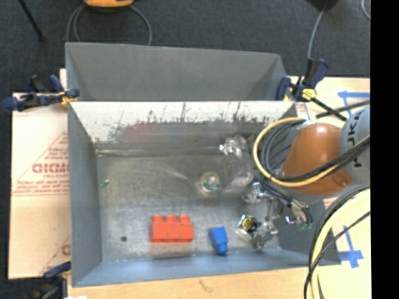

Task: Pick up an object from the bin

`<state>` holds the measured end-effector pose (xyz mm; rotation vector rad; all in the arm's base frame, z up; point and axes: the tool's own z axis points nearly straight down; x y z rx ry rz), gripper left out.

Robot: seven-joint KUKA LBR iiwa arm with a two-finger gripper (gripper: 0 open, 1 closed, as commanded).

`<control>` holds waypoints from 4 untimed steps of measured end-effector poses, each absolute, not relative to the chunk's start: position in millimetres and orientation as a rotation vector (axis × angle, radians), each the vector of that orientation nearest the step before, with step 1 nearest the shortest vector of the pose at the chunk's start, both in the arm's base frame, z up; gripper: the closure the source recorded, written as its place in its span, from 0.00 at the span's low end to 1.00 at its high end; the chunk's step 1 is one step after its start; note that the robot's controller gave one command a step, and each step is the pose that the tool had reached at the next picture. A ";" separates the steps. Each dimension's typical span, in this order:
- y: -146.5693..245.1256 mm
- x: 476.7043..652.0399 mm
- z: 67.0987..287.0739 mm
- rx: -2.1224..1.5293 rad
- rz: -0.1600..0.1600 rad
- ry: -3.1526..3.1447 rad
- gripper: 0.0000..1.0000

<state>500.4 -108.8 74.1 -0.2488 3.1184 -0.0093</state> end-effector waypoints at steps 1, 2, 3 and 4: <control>-109.8 502.0 75.5 -0.250 -0.010 3.114 1.00; -109.6 499.3 73.3 -0.253 -0.007 3.121 0.00; -85.6 490.2 74.4 -0.485 -0.015 3.087 0.00; -84.1 490.8 75.4 -0.489 -0.011 3.084 1.00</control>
Offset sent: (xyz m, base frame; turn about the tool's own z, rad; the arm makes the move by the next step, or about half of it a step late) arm 0.0000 0.0000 0.0000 0.0000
